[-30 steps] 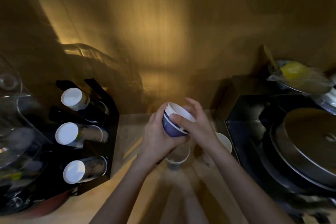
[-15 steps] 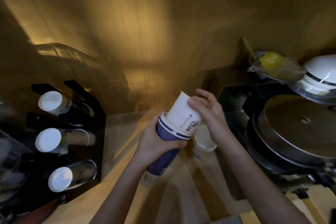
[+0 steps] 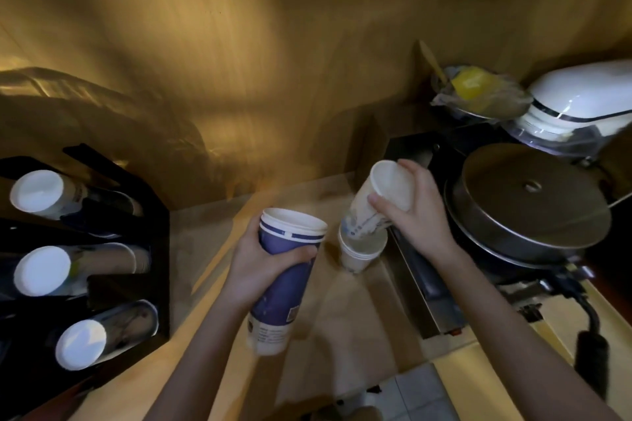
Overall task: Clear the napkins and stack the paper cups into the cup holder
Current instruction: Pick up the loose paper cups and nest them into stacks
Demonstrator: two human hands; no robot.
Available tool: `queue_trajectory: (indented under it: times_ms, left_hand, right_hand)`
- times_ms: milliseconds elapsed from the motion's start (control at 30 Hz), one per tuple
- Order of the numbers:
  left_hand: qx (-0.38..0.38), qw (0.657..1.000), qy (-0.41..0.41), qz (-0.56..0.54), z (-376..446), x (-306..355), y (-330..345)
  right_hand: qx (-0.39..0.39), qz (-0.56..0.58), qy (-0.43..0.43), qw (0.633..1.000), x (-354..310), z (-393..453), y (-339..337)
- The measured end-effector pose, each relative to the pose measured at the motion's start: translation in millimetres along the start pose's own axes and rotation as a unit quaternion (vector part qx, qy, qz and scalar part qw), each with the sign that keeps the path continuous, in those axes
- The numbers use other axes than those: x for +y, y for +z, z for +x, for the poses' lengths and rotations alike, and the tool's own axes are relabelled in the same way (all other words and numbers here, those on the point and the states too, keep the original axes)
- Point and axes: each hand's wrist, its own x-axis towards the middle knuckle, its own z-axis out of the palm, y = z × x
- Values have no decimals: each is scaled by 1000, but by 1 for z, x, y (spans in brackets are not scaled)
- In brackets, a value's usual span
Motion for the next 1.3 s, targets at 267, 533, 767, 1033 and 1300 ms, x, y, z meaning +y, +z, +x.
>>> queue_trajectory:
  times_ms: [267,533,767,1033,1300]
  left_hand:
    - [-5,998,-47,-38,-5,-12,8]
    - [-23,998,-40,-43,-8,-15,5]
    - [-38,997,-18,-58,-7,-4,5]
    - [-45,996,42,-70,-10,8,-1]
    - [-137,982,-21,-131,-6,7,-13]
  right_hand:
    - [-105,-181,-1,978,48,-16,59]
    - [-160,-206,36,965,63,-21,76]
    - [-164,84,36,982,-23,-24,53]
    - [-245,164,22,955,-74,-33,53]
    - [-189,307,82,929,-79,-7,41]
